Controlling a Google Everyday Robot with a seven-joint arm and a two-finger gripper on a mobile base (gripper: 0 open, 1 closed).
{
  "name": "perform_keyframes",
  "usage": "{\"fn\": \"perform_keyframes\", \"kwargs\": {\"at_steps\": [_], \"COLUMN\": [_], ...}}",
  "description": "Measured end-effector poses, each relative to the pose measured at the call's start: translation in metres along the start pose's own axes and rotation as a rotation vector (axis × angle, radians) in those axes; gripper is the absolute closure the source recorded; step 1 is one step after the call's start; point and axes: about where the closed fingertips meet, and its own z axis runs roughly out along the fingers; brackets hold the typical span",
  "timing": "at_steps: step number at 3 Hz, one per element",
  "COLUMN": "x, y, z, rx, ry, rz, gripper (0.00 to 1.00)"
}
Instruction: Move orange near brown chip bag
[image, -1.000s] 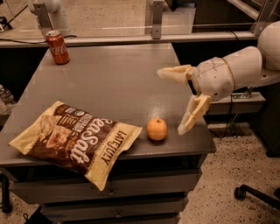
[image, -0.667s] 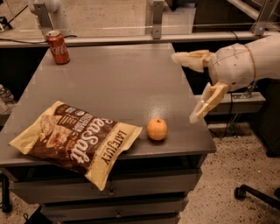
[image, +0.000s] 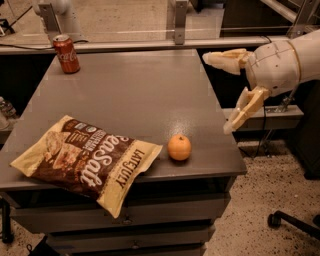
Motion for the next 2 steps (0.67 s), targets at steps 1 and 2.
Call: {"fn": "perform_keyframes", "kwargs": {"at_steps": [1,2], "x": [0.002,-0.011], "y": [-0.01,-0.019], "z": [-0.053,-0.073], "rx": [0.041,0.085], "ry": [0.103,0.112], "rz": [-0.041,-0.074], "gripper": [0.0,0.0]}}
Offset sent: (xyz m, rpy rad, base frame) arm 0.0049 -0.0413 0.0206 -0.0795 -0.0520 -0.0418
